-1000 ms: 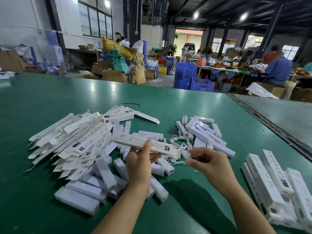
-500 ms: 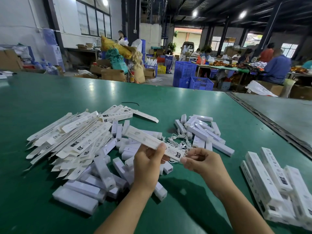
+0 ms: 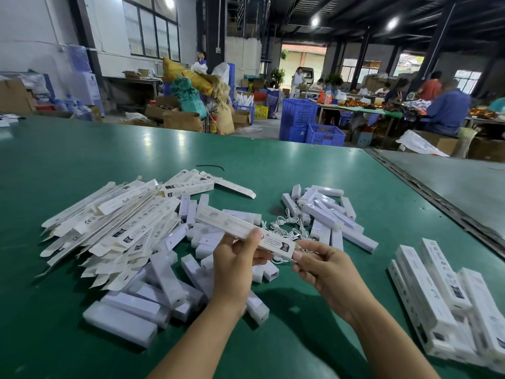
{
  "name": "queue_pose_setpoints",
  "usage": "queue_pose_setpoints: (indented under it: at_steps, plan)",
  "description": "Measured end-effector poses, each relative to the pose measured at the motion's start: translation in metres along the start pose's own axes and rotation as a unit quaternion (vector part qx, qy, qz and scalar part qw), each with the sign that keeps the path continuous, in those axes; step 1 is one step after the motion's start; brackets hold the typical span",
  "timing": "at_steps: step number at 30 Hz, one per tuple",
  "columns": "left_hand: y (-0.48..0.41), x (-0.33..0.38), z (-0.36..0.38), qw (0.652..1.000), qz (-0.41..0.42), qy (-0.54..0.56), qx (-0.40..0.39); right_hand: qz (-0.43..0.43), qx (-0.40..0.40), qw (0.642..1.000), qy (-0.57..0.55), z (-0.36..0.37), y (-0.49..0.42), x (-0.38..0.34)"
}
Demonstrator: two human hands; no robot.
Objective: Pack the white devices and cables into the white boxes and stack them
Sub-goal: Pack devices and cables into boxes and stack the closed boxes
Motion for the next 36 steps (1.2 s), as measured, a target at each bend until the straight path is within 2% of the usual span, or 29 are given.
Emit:
queue_pose_setpoints:
  at_steps: [4,6,9,14,19,22,24,28,33,36]
  plan:
    - [0.002,-0.002,0.003,0.999,-0.028,0.006,-0.035,-0.058,0.024,0.986,0.153,-0.001,0.000,-0.001]
    - [0.003,-0.003,0.005,0.998,-0.032,0.003,-0.048,-0.091,0.032,0.977,0.192,0.001,0.000,-0.001]
    - [0.002,-0.005,0.004,0.997,-0.051,0.007,-0.051,-0.117,0.046,0.970,0.207,0.003,0.001,-0.003]
    - [0.003,-0.007,0.007,0.993,-0.086,0.000,-0.078,-0.096,0.039,0.971,0.215,0.003,-0.002,0.003]
    - [0.006,-0.006,0.010,0.994,-0.056,-0.054,-0.076,-0.107,0.063,0.970,0.211,0.004,-0.002,0.005]
    - [0.008,-0.006,0.013,0.995,-0.036,-0.047,-0.078,-0.112,0.084,0.971,0.193,0.003,-0.002,0.004]
    - [0.012,-0.005,0.015,0.988,-0.012,-0.107,-0.108,-0.113,0.094,0.973,0.178,0.001,-0.002,0.005]
    - [0.019,-0.001,0.022,0.945,0.032,-0.278,-0.170,-0.130,0.092,0.971,0.176,-0.001,-0.001,0.005]
    - [0.020,0.001,0.019,0.929,0.034,-0.333,-0.155,-0.169,0.050,0.960,0.218,0.007,0.002,0.002]
    - [0.016,0.002,0.014,0.940,0.028,-0.320,-0.117,-0.217,-0.013,0.941,0.259,0.014,0.006,-0.003]
Point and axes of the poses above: each hand's wrist, its own y-axis away from the middle knuckle, its own z-axis out of the palm, x = y × z, the point moved 4 cm from there along -y, towards the middle knuckle, and after that the axes turned 9 degrees about -x, right-handed, at the moved point
